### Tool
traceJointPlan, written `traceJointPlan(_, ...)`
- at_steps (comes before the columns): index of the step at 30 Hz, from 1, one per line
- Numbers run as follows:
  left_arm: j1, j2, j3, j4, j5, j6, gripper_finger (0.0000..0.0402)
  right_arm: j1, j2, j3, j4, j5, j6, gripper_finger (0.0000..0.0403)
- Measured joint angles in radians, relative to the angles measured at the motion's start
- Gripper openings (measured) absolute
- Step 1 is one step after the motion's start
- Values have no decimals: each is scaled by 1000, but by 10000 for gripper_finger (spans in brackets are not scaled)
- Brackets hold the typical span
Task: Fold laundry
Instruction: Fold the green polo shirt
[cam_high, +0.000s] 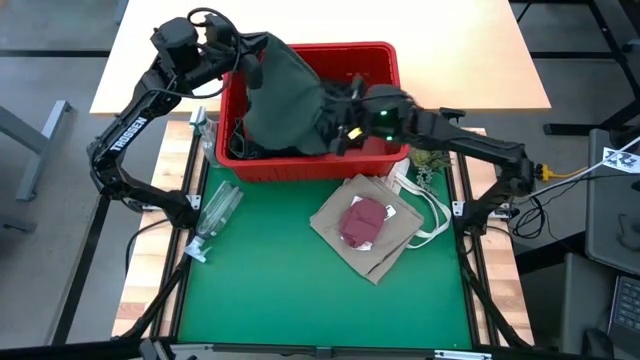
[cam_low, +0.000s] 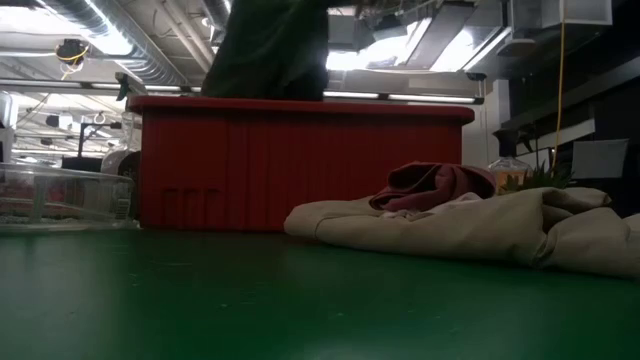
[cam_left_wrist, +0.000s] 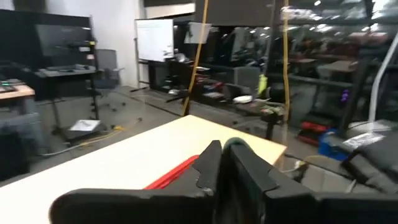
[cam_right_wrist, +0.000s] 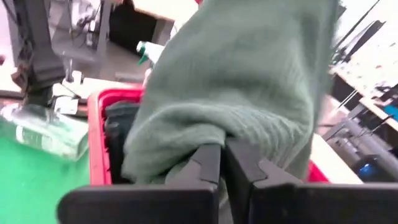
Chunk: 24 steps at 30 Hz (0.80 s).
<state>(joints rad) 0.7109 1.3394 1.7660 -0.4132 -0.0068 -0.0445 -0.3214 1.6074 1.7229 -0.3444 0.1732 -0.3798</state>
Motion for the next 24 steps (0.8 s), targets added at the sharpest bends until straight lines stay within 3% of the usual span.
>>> traceJointPlan(11, 0, 25, 0, -80, 13, 24, 130, 0, -89, 0, 53, 1, -14, 5)
traceJointPlan(14, 0, 24, 0, -112, 43, 91, 150, 0, -93, 11, 50, 2, -21, 6)
traceJointPlan(18, 0, 23, 0, -132, 43, 154, 166, 0, -92, 57, 24, 26, -60, 3)
traceJointPlan(22, -1, 22, 0, -135, 58, 76, 169, 0, -92, 119, 27, 96, -91, 4)
traceJointPlan(24, -16, 22, 0, -146, 113, 51, 167, 0, -92, 144, 29, 119, -114, 3)
